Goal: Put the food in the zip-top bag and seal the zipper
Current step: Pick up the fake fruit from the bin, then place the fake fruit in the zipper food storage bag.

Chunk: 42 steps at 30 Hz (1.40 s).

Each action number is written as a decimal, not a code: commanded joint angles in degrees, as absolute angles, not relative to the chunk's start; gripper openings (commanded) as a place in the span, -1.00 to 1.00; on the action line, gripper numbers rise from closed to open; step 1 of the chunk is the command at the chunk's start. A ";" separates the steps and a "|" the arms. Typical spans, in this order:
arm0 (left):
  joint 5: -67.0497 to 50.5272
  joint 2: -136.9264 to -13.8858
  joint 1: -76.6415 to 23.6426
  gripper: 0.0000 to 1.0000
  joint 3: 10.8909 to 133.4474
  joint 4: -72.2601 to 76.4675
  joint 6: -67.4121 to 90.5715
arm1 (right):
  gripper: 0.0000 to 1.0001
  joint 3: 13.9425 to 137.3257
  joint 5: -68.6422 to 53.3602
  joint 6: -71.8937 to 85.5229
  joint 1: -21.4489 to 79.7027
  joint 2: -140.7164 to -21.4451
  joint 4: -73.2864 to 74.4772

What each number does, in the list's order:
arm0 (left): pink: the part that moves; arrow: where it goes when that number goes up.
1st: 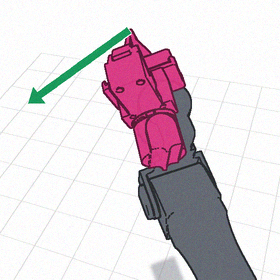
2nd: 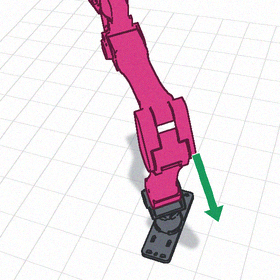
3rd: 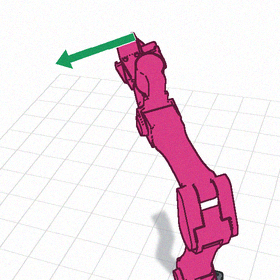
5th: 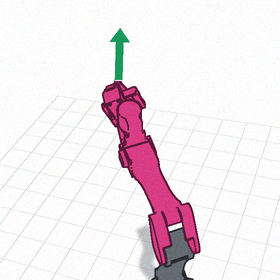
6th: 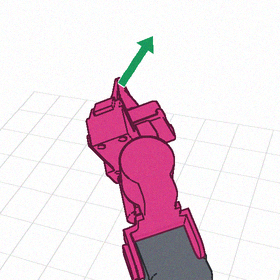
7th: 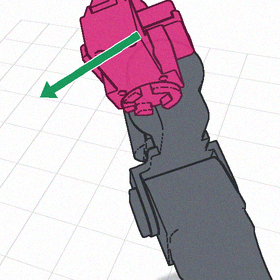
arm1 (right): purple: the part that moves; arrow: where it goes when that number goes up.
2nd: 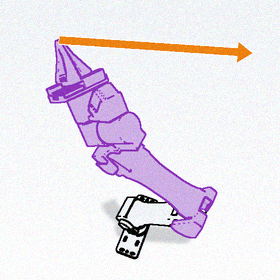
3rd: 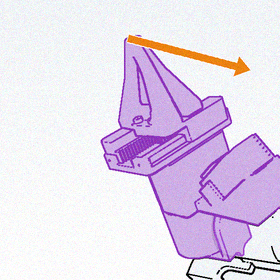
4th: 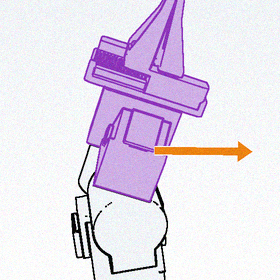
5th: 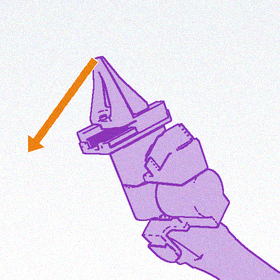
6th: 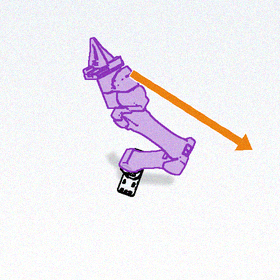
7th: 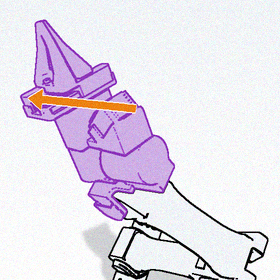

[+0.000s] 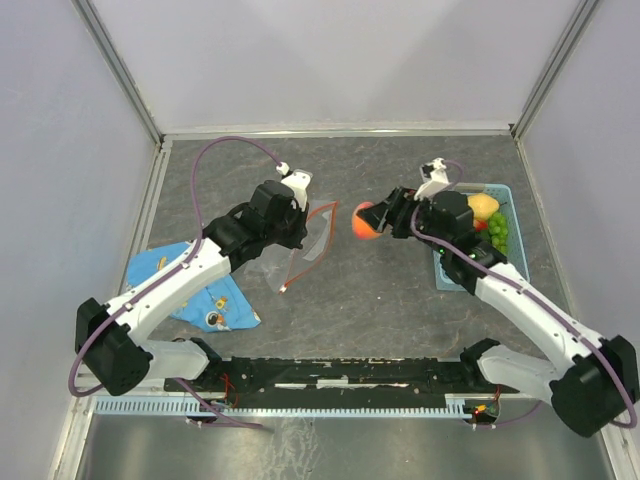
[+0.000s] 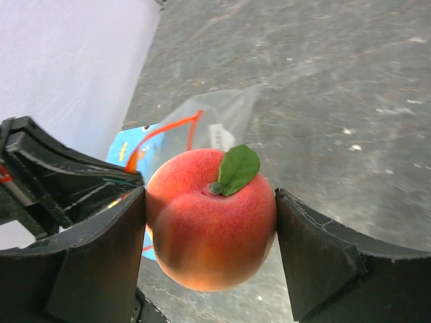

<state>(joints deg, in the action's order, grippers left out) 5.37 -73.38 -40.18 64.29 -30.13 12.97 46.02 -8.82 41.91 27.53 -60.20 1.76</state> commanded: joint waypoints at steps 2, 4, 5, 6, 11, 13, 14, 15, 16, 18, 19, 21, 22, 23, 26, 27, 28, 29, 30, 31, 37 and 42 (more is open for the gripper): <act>3.36 -71.10 -39.49 -0.95 66.25 -28.86 14.50 | 0.24 47.76 -6.83 44.38 34.08 -64.83 -15.87; 2.83 -71.05 -39.38 -0.95 66.27 -28.91 14.59 | 0.25 48.25 -6.59 44.33 36.23 -67.05 -19.71; 2.56 -71.02 -39.29 -0.95 66.34 -28.88 14.63 | 0.25 48.45 -6.47 44.44 37.16 -68.09 -21.48; 2.33 -70.94 -39.22 -0.95 66.35 -28.83 14.67 | 0.25 48.49 -6.12 44.46 38.14 -69.00 -23.05; 1.42 -70.20 -38.58 -0.95 66.24 -28.46 15.02 | 0.25 47.65 -3.61 43.88 41.62 -73.52 -28.20; 0.56 -69.85 -38.25 -0.95 65.94 -28.18 15.19 | 0.25 46.89 -3.05 44.02 42.50 -75.45 -29.97; 0.12 -69.75 -38.11 -0.95 65.92 -28.01 15.24 | 0.25 46.77 -2.73 43.98 42.89 -76.22 -30.09; -0.34 -69.64 -38.00 -0.95 65.84 -27.84 15.34 | 0.26 46.63 -2.46 43.86 43.08 -77.17 -30.17; -0.76 -69.57 -37.85 -0.95 65.83 -27.74 15.45 | 0.26 46.44 -1.66 43.58 43.36 -77.89 -30.12; -1.57 -69.37 -37.73 -0.95 65.79 -27.53 15.53 | 0.26 45.92 -0.35 43.22 43.70 -79.13 -29.84; -1.70 -69.28 -37.71 -0.95 65.70 -27.40 15.52 | 0.26 45.61 0.22 43.05 43.68 -79.68 -29.77; -1.79 -69.02 -37.62 -0.95 65.62 -27.25 15.56 | 0.26 45.42 1.53 42.63 43.81 -80.46 -28.90; -1.84 -68.95 -37.55 -0.95 65.58 -27.21 15.53 | 0.26 45.44 2.21 42.33 43.96 -80.60 -28.18; -1.97 -68.86 -37.53 -0.95 65.49 -27.15 15.60 | 0.27 45.48 3.03 41.82 44.07 -80.78 -27.33; -3.06 -68.67 -37.24 -0.95 65.31 -26.63 15.62 | 0.31 46.27 3.75 40.66 44.36 -81.23 -25.22; -3.68 -68.65 -37.17 -0.95 65.23 -26.48 15.67 | 0.32 46.64 3.61 40.47 44.45 -81.53 -24.91; -4.30 -68.65 -37.06 -0.95 65.16 -26.25 15.79 | 0.34 46.90 3.31 40.43 44.55 -81.81 -24.82; -4.91 -68.64 -36.93 -0.95 65.07 -26.07 15.88 | 0.36 47.19 2.92 40.47 44.70 -82.18 -24.77; -5.46 -68.66 -36.80 -0.95 65.01 -25.88 15.97 | 0.38 47.50 2.76 40.44 44.87 -82.46 -24.76; -5.81 -68.72 -36.66 -0.95 64.91 -25.64 16.07 | 0.41 47.81 2.66 40.43 45.05 -82.86 -24.78; -6.24 -68.73 -36.33 -0.95 64.70 -25.58 16.34 | 0.61 49.30 2.55 40.85 45.36 -83.51 -23.93; -6.02 -68.88 -36.07 -0.95 64.69 -25.56 16.59 | 0.70 50.09 1.89 40.14 45.36 -82.40 -22.15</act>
